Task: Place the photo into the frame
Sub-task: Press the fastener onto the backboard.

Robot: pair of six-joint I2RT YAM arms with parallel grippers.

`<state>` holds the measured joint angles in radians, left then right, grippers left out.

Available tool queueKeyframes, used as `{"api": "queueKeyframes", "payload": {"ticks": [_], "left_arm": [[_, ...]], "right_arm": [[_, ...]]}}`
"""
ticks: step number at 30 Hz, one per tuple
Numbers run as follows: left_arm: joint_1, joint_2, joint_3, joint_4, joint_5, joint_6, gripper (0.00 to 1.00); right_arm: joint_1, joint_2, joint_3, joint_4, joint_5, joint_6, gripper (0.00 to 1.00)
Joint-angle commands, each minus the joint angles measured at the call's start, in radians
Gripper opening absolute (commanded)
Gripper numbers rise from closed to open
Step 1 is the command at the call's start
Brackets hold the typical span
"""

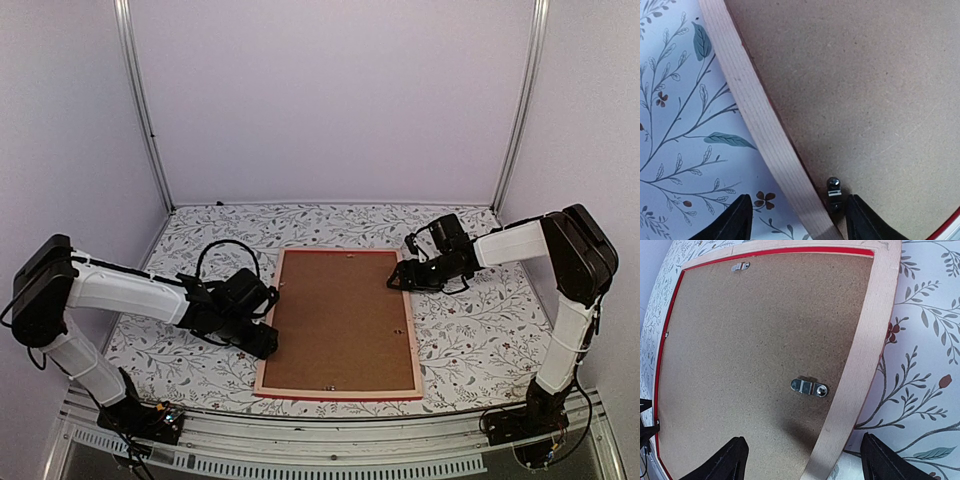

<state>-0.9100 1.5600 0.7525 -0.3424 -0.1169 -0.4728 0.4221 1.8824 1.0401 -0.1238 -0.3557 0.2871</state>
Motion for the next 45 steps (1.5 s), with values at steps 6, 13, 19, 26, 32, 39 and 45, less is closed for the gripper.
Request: {"api": "queueKeyframes", "payload": {"ticks": [6,13,19,26,32,39,45], "left_arm": [[-0.014,0.022,0.013,0.029,-0.011,-0.015,0.67],[-0.013,0.031,0.012,0.024,-0.032,-0.014,0.59],[-0.012,0.039,0.007,0.024,-0.039,-0.019,0.53],[-0.012,0.038,-0.013,0.026,-0.033,-0.025,0.48],[-0.012,0.021,-0.037,0.029,-0.038,-0.034,0.42],[-0.011,0.012,-0.05,0.046,-0.026,-0.038,0.36],[0.005,-0.008,-0.086,0.081,0.011,-0.078,0.31]], "right_arm": [[-0.003,0.034,-0.045,-0.092,0.005,0.002,0.82],[-0.003,0.033,-0.049,-0.091,0.004,0.003,0.82],[-0.003,0.031,-0.052,-0.089,0.003,0.005,0.82],[-0.003,0.029,-0.054,-0.089,0.003,0.006,0.82],[-0.003,0.029,-0.055,-0.089,0.003,0.005,0.82],[-0.003,0.026,-0.053,-0.093,0.003,0.004,0.82],[-0.003,0.022,-0.053,-0.098,0.006,0.004,0.82]]}}
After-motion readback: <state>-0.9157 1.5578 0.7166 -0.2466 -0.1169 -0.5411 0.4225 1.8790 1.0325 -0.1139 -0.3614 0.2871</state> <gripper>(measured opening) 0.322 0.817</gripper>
